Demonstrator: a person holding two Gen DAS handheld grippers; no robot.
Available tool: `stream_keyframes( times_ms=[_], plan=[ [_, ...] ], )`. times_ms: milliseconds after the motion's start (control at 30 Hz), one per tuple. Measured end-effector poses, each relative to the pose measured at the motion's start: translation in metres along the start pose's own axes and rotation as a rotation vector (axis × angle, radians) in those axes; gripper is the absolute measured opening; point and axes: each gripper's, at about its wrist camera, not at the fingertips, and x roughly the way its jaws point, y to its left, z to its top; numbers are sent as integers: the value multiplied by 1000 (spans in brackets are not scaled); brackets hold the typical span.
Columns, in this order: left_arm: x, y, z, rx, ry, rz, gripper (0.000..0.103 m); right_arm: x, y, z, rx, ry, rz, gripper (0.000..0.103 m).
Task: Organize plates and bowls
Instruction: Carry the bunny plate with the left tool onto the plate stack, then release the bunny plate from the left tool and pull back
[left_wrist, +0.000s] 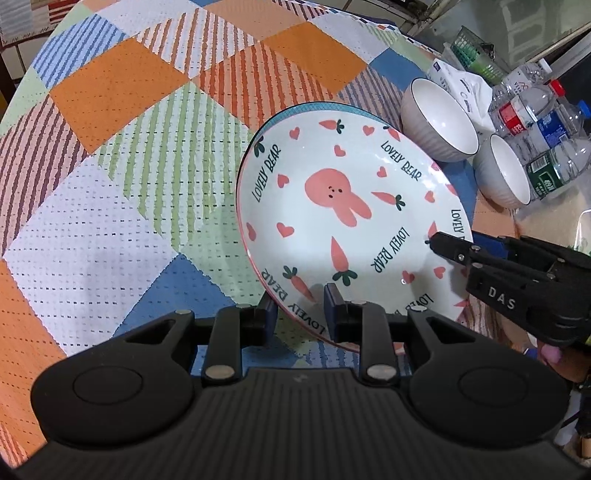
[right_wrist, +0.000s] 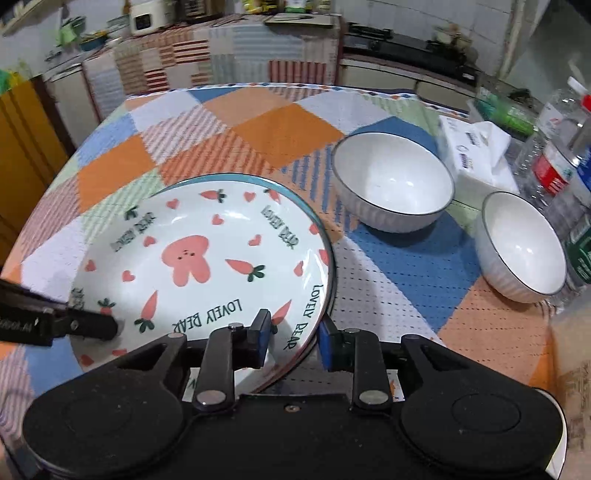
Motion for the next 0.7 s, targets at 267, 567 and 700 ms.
stream_keyframes(
  times_ms=[267, 567, 700],
  plan=[
    [-3, -23, -7, 54, -36, 120, 24, 9, 8, -10, -72, -71, -74, 31],
    [-16, -43, -15, 116, -45, 171, 23, -19, -10, -24, 17, -151, -8, 28],
    [-32, -59, -18, 168, -66, 165, 23, -43, -19, -28, 32, -178, 1, 28]
  ],
)
